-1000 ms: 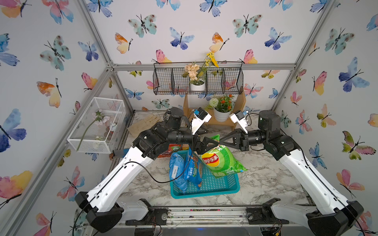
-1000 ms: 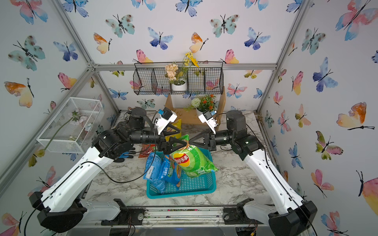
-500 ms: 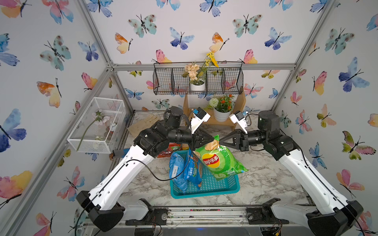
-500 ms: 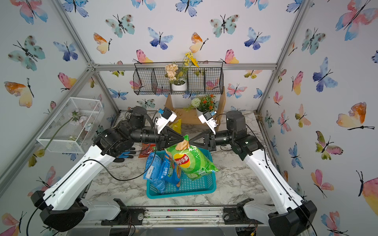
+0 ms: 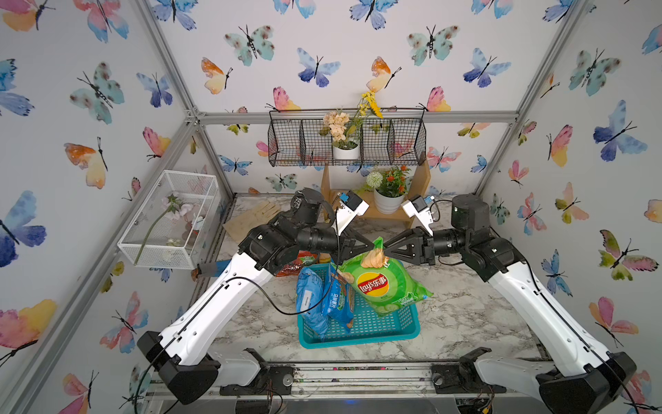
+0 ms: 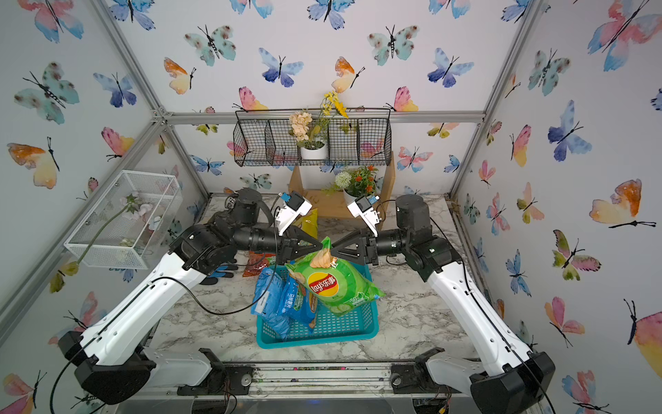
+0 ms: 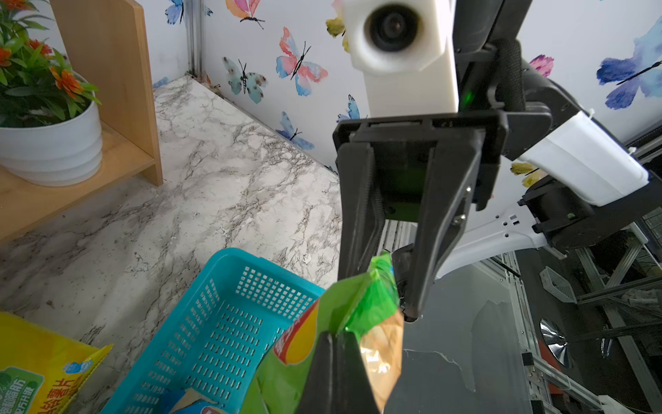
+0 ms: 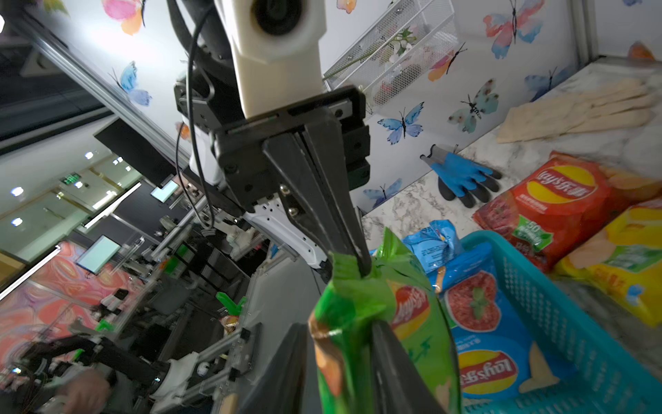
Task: Put the potato chips into the basket
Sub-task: Pick up the potato chip from the center of the board, then place the potato chip in the basket.
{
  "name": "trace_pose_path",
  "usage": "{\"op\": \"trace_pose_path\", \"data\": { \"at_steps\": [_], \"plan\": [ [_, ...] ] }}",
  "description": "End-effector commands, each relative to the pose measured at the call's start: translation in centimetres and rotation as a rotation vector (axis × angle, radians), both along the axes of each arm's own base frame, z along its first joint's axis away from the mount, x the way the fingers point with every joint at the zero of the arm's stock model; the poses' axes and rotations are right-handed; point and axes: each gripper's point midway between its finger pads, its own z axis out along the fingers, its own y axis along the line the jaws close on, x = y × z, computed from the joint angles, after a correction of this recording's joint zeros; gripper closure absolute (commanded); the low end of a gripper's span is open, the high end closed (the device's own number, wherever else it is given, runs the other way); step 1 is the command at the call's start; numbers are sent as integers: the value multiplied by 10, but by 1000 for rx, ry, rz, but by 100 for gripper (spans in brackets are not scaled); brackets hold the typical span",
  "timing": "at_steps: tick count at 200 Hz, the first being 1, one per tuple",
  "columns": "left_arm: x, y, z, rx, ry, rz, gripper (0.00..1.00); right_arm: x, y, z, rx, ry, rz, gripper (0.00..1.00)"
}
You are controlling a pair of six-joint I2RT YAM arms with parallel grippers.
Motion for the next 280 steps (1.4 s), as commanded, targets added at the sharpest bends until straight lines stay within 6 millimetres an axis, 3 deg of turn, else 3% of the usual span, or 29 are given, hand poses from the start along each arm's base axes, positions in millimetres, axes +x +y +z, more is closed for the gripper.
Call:
{"op": "trace_pose_path", "data": {
  "at_steps": [1, 35, 72, 113, 168, 215, 280],
  "plan": [
    [-3, 10, 9, -20, -13, 40, 100, 9, -2, -10, -48, -28, -78, 52],
    [-2, 17, 6, -12, 2, 95, 100, 30, -9, -22, -120, -57, -230, 42],
    [-1, 21, -3, -6, 59, 140, 100, 55, -28, -31, -207, -100, -441, 38],
    [-5, 27, 4, -52, 128, 195, 100, 68, -48, -34, -257, -129, -601, 34],
    [-12, 30, -7, -90, 240, 269, 100, 63, -46, -80, -342, -32, -557, 49],
    [-26, 23, -17, -83, 251, 330, 100, 52, -45, -100, -354, 13, -515, 52],
    [-22, 28, -52, -83, 326, 424, 100, 37, -46, -136, -381, 80, -476, 57]
  ]
}}
